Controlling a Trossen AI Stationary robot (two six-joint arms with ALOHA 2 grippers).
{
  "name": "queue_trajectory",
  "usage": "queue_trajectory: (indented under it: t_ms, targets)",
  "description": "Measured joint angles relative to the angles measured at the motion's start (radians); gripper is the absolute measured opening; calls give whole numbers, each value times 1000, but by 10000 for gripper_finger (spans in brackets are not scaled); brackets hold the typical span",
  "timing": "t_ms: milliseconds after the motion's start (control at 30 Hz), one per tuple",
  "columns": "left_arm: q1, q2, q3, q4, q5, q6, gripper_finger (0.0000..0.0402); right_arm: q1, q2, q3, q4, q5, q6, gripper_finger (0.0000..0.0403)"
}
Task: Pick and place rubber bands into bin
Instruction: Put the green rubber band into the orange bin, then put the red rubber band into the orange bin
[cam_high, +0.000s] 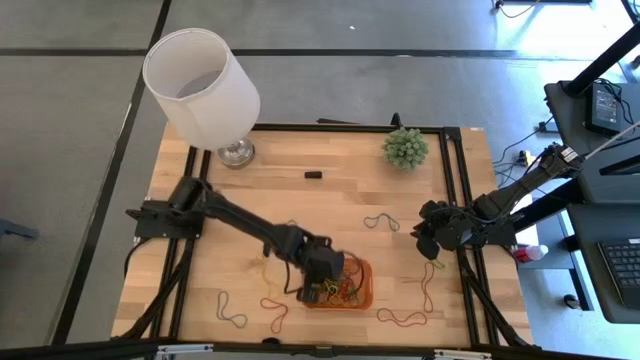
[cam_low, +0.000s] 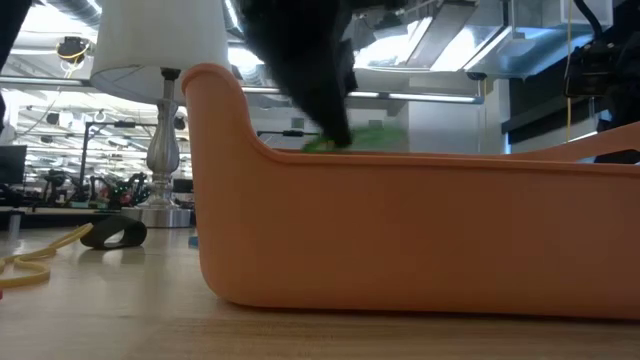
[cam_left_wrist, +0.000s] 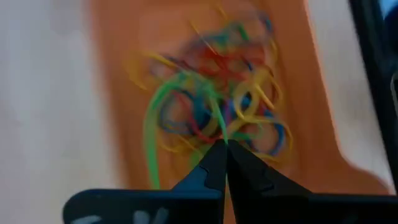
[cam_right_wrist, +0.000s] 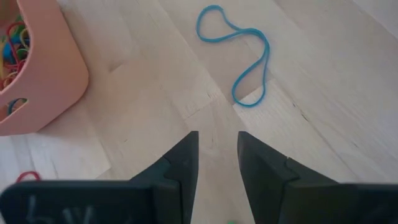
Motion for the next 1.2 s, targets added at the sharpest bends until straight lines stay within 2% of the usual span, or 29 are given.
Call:
queue_trajectory:
  t_ms: [233,400,567,767,967,1133,1200]
  targets:
    - [-22,100,0,33,32,-75,3,0,0,0,-4,-2,-4,114]
    - [-18,111,0,31,35,-134,8,0,-1,0,-5,-5,-24,114]
    - [-11,103,6,26,42,-177,44,-8,0,0,-7,-18,-52,114]
    - [-11,103,76,-7,59,-186,98,-15,-1,0,-7,-22,-54,114]
    - [-12,102,136,-150,58,-186,129,-15,0,0,-6,-22,-52,114]
    - [-13,102,201,-282,55,-185,134,-15,0,0,10,-22,-52,114]
    - [-13,102,236,-360,25,-181,132,-15,0,0,22,-22,-52,114]
